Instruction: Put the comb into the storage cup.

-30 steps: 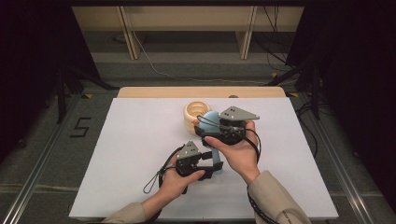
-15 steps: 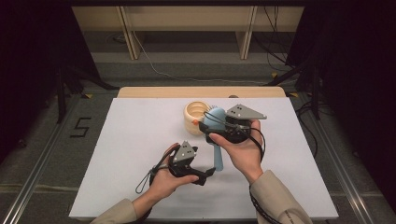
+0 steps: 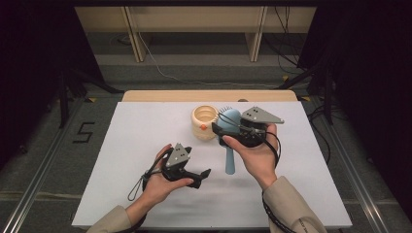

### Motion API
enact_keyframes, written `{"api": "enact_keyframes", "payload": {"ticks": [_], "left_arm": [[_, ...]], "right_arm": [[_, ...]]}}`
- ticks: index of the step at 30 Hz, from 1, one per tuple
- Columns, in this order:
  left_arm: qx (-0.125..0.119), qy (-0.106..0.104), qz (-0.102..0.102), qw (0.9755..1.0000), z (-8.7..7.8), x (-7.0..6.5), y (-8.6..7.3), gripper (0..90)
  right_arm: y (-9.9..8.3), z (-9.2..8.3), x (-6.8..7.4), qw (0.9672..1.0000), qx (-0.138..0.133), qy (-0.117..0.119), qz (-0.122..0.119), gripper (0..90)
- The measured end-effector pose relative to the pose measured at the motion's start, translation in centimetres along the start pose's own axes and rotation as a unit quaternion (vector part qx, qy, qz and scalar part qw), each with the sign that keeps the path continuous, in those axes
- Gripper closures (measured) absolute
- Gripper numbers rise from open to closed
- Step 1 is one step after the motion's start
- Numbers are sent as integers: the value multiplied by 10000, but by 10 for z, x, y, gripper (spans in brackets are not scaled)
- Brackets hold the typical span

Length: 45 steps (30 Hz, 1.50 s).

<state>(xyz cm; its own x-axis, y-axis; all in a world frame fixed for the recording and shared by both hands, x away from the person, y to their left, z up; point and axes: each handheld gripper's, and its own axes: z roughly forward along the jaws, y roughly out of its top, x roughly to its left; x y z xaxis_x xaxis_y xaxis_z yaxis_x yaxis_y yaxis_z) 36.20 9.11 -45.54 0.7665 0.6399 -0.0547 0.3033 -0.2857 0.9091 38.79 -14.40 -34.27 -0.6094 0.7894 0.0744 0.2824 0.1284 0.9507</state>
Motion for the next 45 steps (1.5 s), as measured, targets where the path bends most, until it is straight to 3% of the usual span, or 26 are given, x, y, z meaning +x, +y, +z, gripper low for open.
{"api": "enact_keyframes", "payload": {"ticks": [13,27,45], "left_arm": [[-224,372,-84,9990,-23,24,-4,30],[-232,754,-234,9966,-45,47,-15,32],[-169,989,-432,9940,-58,62,-26,0]], "right_arm": [[1,-1,-2,10000,-15,-24,22,211],[0,-1,-3,10000,-5,-69,40,211],[1,-4,-11,9998,-73,-185,96,211]]}}
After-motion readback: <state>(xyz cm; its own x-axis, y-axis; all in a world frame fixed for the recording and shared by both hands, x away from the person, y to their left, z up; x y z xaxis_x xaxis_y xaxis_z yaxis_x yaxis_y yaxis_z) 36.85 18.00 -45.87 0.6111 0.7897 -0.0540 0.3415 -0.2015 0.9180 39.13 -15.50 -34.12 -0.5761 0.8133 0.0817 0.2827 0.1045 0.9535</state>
